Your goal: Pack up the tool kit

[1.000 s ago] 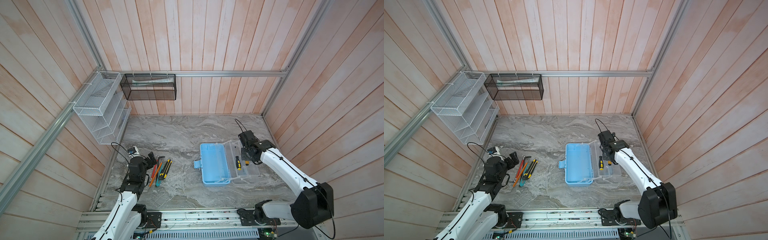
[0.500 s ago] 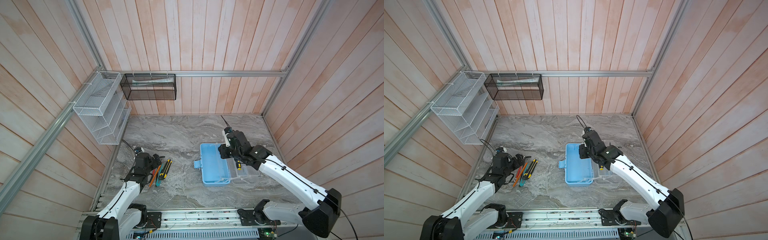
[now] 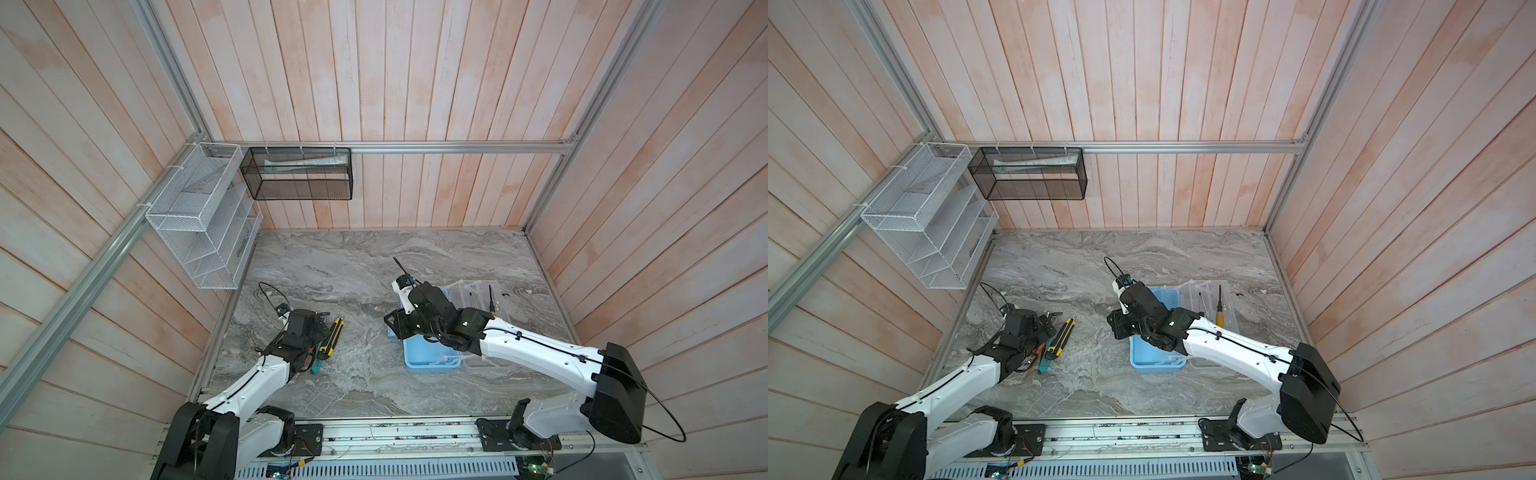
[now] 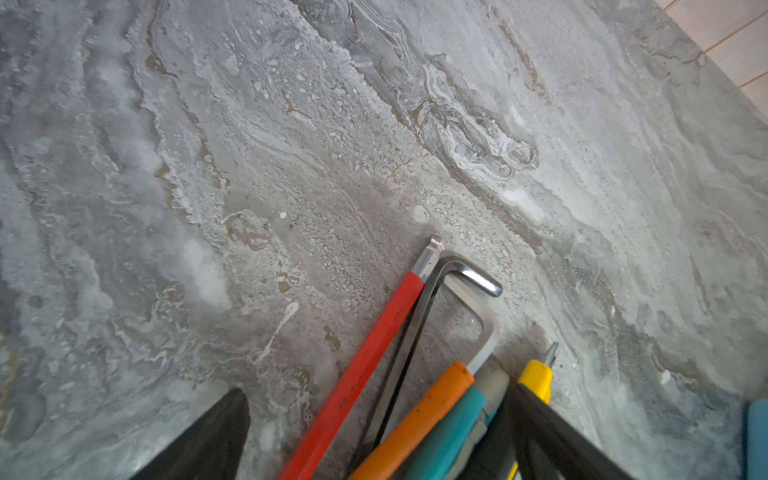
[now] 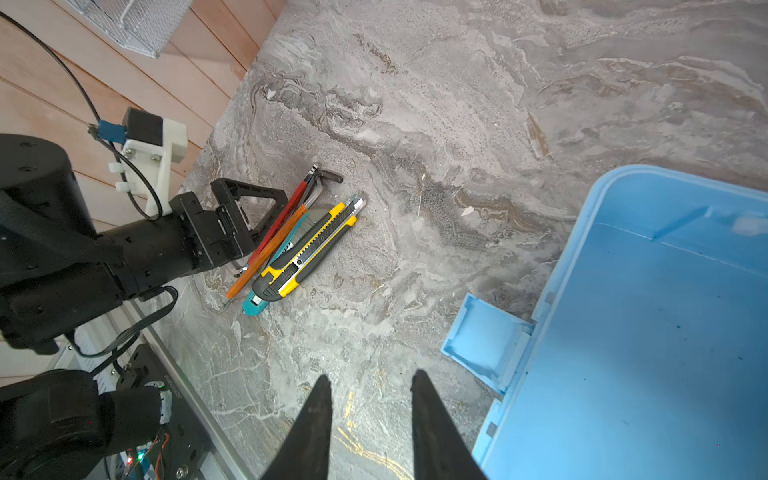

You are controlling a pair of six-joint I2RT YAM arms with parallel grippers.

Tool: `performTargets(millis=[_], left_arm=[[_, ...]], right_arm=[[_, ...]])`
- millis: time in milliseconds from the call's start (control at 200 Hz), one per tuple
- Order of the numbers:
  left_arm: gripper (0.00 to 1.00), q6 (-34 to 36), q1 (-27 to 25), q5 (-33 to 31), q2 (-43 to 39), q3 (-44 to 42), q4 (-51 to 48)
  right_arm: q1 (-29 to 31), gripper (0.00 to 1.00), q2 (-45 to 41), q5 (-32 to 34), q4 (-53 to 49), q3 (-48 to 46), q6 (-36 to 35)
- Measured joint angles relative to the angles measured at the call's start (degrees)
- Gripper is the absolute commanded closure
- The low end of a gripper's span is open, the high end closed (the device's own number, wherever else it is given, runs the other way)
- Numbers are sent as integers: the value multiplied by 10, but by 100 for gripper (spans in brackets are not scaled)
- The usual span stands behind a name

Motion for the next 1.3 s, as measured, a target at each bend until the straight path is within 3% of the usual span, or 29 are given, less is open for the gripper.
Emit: performTargets(millis=[455,700,960,1100,1200,1300], left_arm=[[1,-40,-13,64,23,-12,32],[1,-80,-47,99,-54,-41,40],[1,-118,-93,106,-119,-64,45],[0,-108,-94,58,-143,-37,-30],[0,-85,-76,18,-182,-8,-78],[0,-54,-13,6,-214,10,-99]], right_arm=[[-4,64,-34,19,3,-16,10],[-10,61,-27,15,1,-16,10],[-11,59,84,-7,-23,17,36],[10,54,162,-7,-38,69,57],[33,53,222,-11,-42,122,67],[52,52,278,-15,-41,171,73]])
